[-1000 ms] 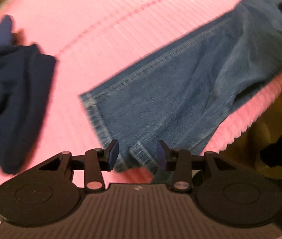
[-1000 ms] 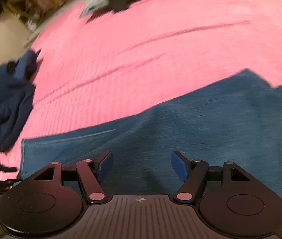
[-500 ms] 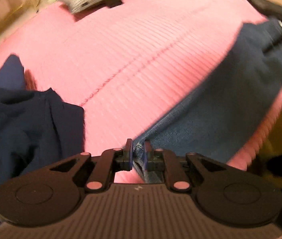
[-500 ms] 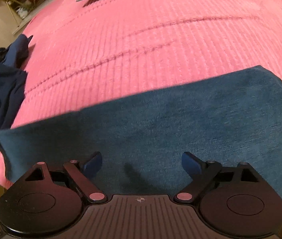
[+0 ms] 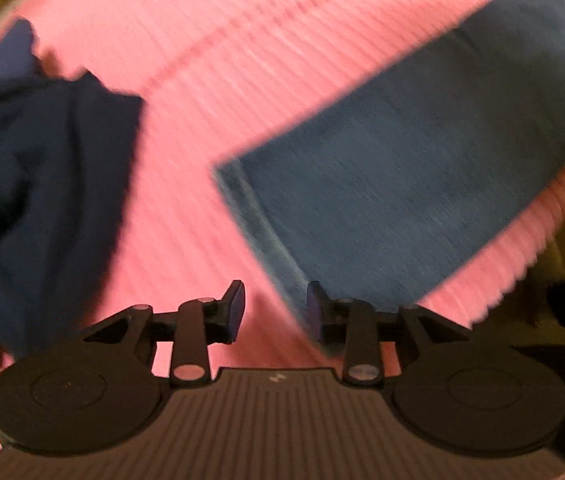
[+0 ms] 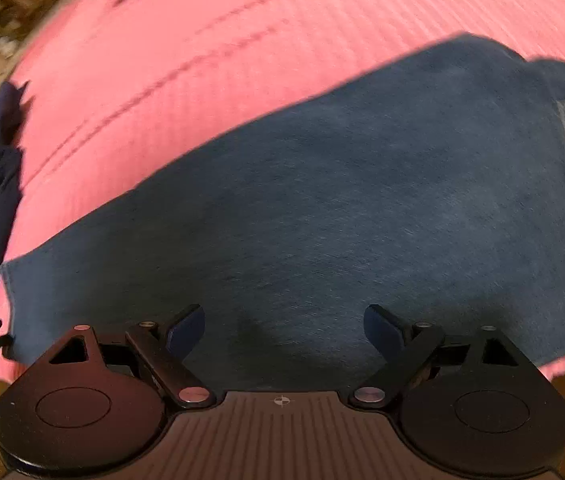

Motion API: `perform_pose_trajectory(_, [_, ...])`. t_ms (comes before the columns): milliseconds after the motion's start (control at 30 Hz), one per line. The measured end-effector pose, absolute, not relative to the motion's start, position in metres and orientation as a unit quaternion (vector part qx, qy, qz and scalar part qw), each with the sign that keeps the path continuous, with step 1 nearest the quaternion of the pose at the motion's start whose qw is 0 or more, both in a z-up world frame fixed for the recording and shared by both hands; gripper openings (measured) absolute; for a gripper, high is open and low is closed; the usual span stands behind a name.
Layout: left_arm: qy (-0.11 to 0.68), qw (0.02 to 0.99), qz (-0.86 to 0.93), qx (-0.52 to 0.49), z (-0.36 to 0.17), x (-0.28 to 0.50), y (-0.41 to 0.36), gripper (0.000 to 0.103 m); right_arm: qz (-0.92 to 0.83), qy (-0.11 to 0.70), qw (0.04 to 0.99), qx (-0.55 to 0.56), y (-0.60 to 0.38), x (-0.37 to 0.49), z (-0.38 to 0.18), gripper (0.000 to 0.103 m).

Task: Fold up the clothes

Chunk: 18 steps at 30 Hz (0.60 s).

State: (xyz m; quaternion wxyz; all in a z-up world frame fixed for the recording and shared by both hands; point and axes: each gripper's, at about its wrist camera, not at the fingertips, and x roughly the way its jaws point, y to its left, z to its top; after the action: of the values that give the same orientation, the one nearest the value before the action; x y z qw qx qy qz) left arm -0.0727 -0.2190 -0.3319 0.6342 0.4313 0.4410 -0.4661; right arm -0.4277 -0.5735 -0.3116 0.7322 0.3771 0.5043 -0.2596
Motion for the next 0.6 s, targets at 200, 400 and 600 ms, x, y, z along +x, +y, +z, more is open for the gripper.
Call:
perform_pose_trajectory(200, [0.406,0.629,-0.512,0.421,-0.300,-0.083,-0.262,0.030,-0.315,0.470,0.738,0.368,-0.604,-0.448,-0.270,0.089])
perform_pose_trajectory(400, [0.383,0.592,-0.595,0.386,-0.275,-0.099,-0.360,0.038,-0.368,0.428,0.754,0.336,-0.638,-0.484,-0.226,0.089])
perform_pose_trajectory(600, [0.369,0.555,-0.665,0.338,-0.258,-0.158,-0.492,0.041,-0.341,0.449,0.776,0.283,-0.712,-0.507,-0.228,0.089])
